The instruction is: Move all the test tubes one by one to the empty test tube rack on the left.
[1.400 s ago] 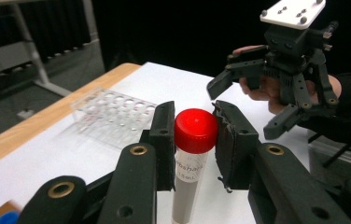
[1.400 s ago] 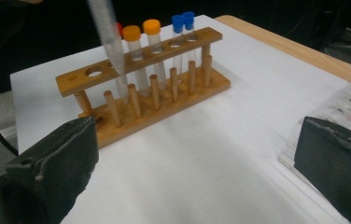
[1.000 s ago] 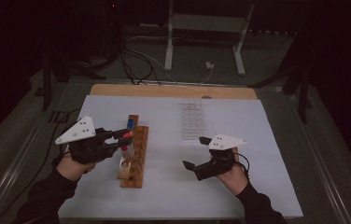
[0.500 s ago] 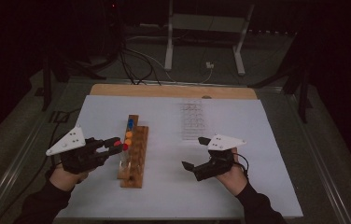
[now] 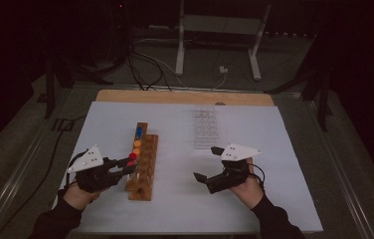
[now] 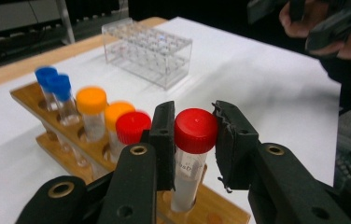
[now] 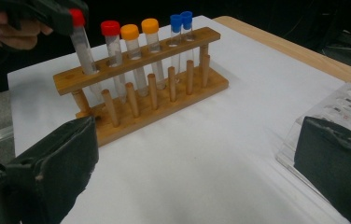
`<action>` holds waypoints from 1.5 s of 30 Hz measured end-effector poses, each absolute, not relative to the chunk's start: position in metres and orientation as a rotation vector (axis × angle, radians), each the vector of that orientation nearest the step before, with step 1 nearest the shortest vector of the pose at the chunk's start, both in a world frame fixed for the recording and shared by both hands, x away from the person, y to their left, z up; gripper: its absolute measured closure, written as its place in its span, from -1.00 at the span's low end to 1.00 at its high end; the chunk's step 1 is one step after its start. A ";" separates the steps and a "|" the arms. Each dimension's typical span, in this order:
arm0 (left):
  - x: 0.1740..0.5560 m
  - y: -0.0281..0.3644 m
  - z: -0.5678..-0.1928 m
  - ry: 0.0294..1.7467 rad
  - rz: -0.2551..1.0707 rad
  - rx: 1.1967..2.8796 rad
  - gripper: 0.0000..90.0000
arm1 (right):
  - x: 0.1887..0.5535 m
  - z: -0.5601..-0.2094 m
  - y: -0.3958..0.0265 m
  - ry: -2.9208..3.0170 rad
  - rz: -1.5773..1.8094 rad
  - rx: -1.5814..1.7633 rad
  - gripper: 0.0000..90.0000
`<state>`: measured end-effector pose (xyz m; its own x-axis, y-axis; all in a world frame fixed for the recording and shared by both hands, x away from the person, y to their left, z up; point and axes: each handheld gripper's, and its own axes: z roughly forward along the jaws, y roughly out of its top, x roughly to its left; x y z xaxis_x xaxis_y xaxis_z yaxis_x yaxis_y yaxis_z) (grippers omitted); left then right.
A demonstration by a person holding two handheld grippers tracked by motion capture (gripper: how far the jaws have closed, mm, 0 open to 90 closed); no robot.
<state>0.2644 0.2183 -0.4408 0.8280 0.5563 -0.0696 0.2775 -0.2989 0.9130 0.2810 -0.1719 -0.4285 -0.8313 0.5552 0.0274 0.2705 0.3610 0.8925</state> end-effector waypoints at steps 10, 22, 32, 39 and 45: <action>0.265 0.219 -0.452 0.635 0.305 1.899 0.59 | 0.280 -0.428 -0.172 2.354 1.460 0.730 -1.00; 0.263 0.223 -0.453 0.621 0.292 1.908 0.55 | 0.280 -0.428 -0.172 2.365 1.452 0.722 -1.00; 0.252 0.232 -0.437 0.621 0.305 1.860 -0.56 | 0.280 -0.427 -0.175 2.353 1.460 0.722 -1.00; 0.252 0.248 -0.448 0.628 0.251 1.891 -0.94 | 0.277 -0.430 -0.177 2.346 1.460 0.721 -1.00; 0.251 0.257 -0.468 0.634 0.253 1.907 -0.98 | 0.277 -0.434 -0.178 2.350 1.451 0.717 -1.00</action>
<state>0.2510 0.2571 -0.4676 0.8364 0.5364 -0.1124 0.3123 -0.2980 0.9020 0.2772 -0.1778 -0.4342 -0.8350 0.5500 0.0162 0.2610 0.3699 0.8917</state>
